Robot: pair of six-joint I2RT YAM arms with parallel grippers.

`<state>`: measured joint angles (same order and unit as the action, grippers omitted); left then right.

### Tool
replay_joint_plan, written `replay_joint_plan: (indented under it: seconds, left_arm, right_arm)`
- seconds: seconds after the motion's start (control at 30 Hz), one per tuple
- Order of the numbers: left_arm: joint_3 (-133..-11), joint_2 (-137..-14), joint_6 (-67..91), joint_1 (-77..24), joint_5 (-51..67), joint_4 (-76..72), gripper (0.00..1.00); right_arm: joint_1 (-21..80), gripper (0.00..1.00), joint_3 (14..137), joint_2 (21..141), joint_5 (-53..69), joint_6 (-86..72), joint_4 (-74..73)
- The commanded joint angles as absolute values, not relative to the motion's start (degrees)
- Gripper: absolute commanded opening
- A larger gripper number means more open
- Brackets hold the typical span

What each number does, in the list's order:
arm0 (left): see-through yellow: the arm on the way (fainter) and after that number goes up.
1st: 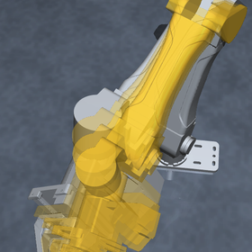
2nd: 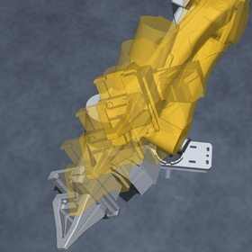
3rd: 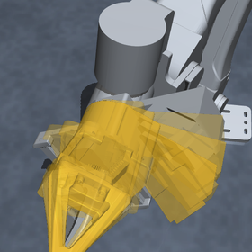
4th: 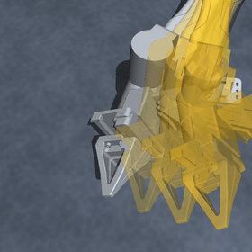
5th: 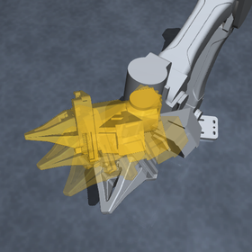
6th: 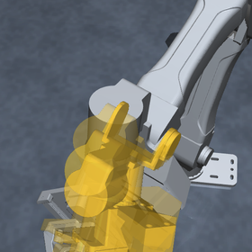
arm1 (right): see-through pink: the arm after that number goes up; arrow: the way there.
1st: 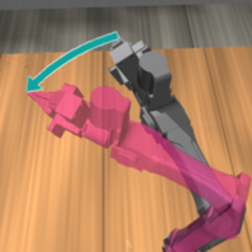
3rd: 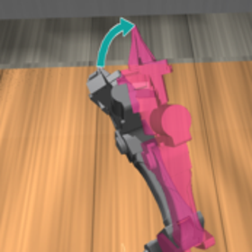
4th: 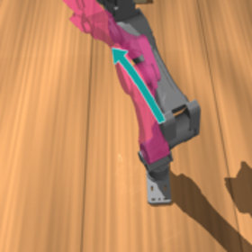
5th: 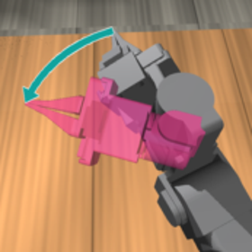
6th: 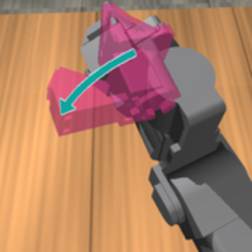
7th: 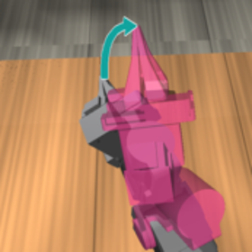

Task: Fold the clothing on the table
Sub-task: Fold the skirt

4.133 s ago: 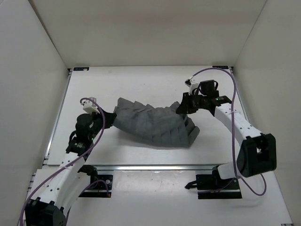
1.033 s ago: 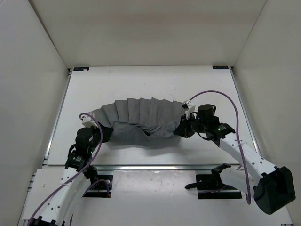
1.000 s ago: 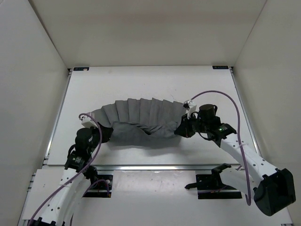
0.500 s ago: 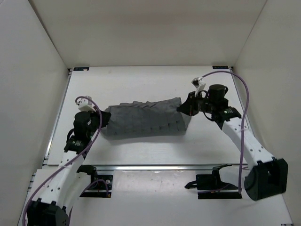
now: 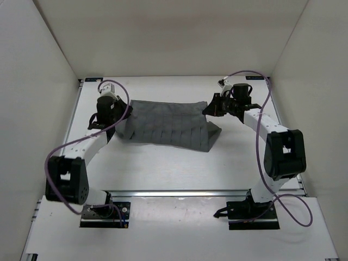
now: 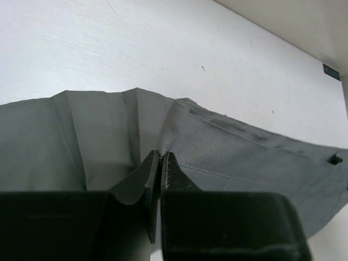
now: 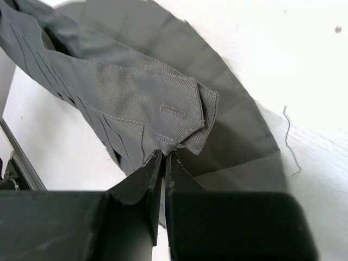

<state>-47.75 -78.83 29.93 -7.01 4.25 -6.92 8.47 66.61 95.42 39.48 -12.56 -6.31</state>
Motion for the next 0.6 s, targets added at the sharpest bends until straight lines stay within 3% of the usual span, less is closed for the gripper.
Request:
replay_joint_plan:
  seconds: [0.0, 0.03, 0.07, 0.1, 0.13, 0.23, 0.27, 0.43, 0.57]
  left_arm:
    - [-52.73, -84.71, 28.39, -5.45, 3.60, -10.63, 0.02]
    - [-54.65, -87.77, 28.04, -5.01, 3.86, -10.72, 0.04]
    - [-56.67, -90.59, 28.30, -5.01, 4.30, -10.46, 0.13]
    - [-57.47, -92.44, 28.30, -4.57, 5.09, -11.50, 0.21]
    - [-59.13, -95.25, 28.91, -3.70, 6.58, -12.73, 0.39]
    - [-61.43, -100.71, 32.85, -2.29, 13.51, -19.75, 0.55]
    - [-62.39, -102.46, 34.61, -1.59, 15.71, -20.91, 0.58]
    - [-65.48, -101.00, 33.84, -0.18, 18.29, -14.69, 0.54]
    - [-56.09, -89.14, 30.16, -1.84, 12.06, -5.91, 0.49]
  right_arm:
    - [7.21, 0.00, 69.69, 99.65, 39.11, -13.18, -2.99]
    - [7.03, 0.00, 71.18, 100.80, 39.20, -12.31, -2.73]
    - [7.38, 0.02, 72.41, 103.33, 38.94, -12.04, -3.86]
    - [7.82, 0.08, 75.47, 105.88, 38.24, -11.95, -4.82]
    - [7.82, 0.22, 78.54, 107.13, 37.97, -11.17, -6.49]
    - [8.35, 0.22, 84.09, 111.35, 36.57, -10.55, -9.22]
    - [8.87, 0.31, 84.46, 112.05, 35.17, -10.11, -10.62]
    - [9.84, 0.41, 83.33, 105.59, 26.56, -11.15, -16.08]
    - [11.07, 0.47, 68.60, 92.76, 21.64, -18.09, -15.82]
